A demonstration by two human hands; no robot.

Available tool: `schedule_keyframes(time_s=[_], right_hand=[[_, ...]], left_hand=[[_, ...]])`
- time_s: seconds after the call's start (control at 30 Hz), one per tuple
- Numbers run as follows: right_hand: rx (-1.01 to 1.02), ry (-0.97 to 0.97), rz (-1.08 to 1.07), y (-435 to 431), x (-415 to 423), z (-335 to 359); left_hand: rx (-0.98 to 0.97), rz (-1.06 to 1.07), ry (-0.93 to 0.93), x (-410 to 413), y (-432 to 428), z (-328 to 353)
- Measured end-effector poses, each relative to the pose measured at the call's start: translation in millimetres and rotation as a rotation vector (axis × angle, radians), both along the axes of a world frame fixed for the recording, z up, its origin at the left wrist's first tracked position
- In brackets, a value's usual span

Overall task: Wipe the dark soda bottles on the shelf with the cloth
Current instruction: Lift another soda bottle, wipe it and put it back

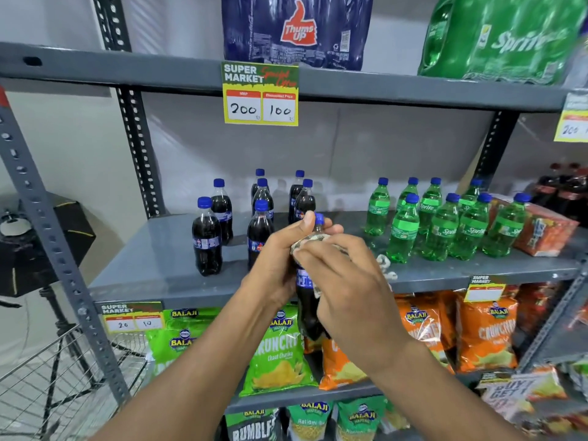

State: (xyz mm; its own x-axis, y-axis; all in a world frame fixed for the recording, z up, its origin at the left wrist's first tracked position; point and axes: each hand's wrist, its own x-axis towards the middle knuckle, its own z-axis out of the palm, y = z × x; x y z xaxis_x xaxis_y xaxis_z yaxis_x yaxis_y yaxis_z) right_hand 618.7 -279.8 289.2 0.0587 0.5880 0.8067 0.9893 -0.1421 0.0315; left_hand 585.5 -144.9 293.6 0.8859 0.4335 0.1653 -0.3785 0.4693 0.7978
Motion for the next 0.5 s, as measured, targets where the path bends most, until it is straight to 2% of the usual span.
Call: schedule_keyframes(time_s=[0.17, 0.33, 0.5], right_hand=[[-0.108, -0.081, 0.021, -17.4, -5.3, -28.3], [-0.202, -0.145, 0.066, -34.0, -1.2, -70.2], [-0.068, -0.023, 0.100, -21.8, 2.9, -37.8]], left_hand=[[-0.054, 0.062, -0.045, -0.2, 3.5, 2.8], [0.031, 0.154, -0.064, -4.5, 8.8, 10.1], [0.020, 0.137, -0.062, 2.7, 4.3, 8.0]])
